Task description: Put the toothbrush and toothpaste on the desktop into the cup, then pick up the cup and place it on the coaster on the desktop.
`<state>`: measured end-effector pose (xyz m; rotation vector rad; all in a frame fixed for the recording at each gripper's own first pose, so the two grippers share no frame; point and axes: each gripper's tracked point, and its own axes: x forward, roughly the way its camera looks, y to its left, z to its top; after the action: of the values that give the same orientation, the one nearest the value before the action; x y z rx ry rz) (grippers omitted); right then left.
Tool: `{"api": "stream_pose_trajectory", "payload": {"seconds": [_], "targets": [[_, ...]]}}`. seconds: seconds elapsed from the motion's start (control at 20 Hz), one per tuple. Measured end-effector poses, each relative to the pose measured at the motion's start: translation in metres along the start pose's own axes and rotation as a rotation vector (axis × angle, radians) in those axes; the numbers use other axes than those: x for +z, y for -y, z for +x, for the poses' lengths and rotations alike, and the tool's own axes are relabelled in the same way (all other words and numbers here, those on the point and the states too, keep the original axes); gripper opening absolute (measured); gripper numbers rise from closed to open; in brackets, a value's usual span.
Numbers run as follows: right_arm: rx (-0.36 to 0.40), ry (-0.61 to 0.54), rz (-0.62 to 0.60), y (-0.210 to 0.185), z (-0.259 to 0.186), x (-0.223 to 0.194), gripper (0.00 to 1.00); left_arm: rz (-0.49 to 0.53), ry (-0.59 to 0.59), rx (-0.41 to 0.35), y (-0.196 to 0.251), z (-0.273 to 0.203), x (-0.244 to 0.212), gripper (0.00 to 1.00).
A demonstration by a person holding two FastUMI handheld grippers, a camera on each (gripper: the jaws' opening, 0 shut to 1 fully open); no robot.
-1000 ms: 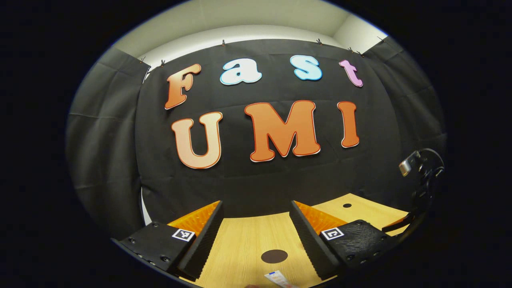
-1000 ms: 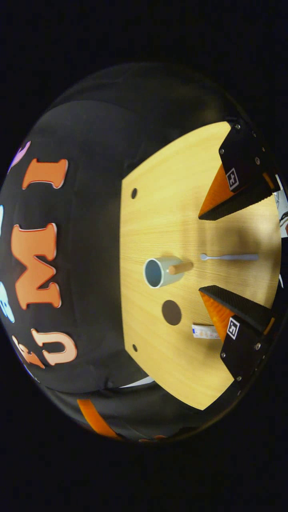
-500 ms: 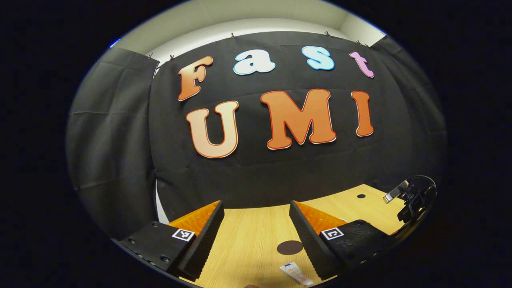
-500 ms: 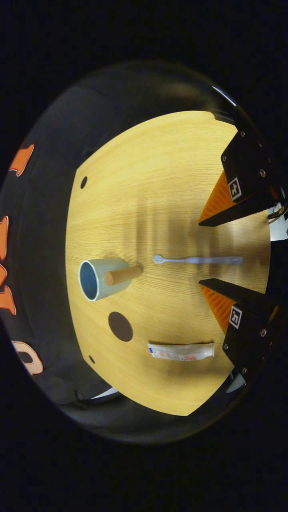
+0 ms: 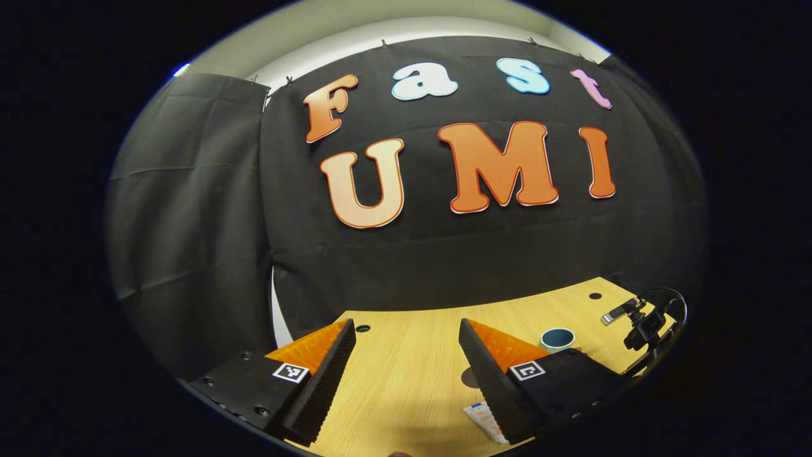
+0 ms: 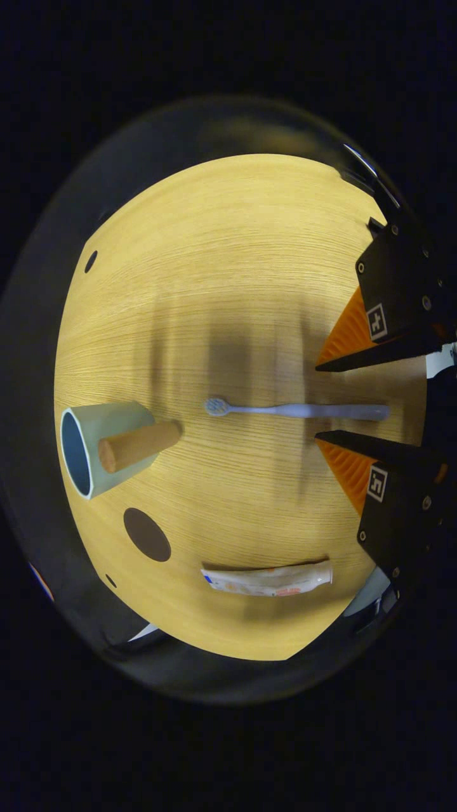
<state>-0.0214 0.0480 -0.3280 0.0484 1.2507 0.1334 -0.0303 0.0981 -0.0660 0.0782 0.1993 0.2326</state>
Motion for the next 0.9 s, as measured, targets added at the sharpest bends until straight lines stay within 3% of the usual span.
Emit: {"api": "stream_pose_trajectory", "payload": {"seconds": [0.15, 0.2, 0.4, 0.7, 0.9], "targets": [[-0.003, -0.066, 0.005, 0.001, 0.009, -0.003, 0.42, -0.009, -0.032, 0.032, -0.008, -0.002, -0.009, 0.99], [-0.005, -0.066, 0.006, 0.001, 0.008, 0.001, 0.30, -0.011, -0.041, 0.040, -0.010, -0.002, -0.012, 0.99], [0.009, -0.122, 0.003, 0.001, 0.012, 0.003, 0.14, -0.023, -0.078, 0.057, -0.015, -0.001, -0.025, 0.99], [0.059, -0.095, 0.024, -0.004, 0.005, 0.005, 0.05, -0.029, -0.205, 0.003, 0.008, 0.009, -0.053, 0.99], [0.113, -0.023, 0.013, -0.006, -0.015, 0.011, 0.05, -0.084, -0.359, -0.100, 0.051, 0.011, -0.086, 0.99]]}}
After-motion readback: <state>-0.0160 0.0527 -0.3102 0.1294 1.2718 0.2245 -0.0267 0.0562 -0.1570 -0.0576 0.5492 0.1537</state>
